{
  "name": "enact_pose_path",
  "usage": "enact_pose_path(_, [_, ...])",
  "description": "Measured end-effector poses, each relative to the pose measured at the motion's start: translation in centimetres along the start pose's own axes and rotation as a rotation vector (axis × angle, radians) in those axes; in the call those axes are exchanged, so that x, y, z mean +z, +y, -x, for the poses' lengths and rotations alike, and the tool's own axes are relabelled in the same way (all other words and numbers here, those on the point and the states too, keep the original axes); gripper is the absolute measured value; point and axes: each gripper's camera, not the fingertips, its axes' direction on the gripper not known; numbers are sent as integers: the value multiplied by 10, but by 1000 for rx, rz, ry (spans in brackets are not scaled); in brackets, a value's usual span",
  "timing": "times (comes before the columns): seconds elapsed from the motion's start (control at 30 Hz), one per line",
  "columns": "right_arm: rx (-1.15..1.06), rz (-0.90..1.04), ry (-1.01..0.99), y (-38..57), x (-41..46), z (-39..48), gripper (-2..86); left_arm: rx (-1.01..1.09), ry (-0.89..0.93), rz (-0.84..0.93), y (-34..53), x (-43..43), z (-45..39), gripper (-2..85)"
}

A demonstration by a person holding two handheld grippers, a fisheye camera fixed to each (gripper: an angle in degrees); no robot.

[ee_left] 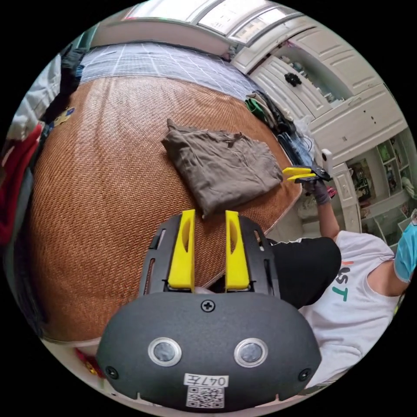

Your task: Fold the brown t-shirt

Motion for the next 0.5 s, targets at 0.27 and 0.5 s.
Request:
enact_pose_path(0.27, [-189, -37, -87, -136, 34, 65, 0, 160, -80, -132, -51, -58, -71, 80])
enact_pose_path(0.5, [-24, 49, -130, -216, 133, 34, -6, -93, -24, -102, -93, -24, 73, 23])
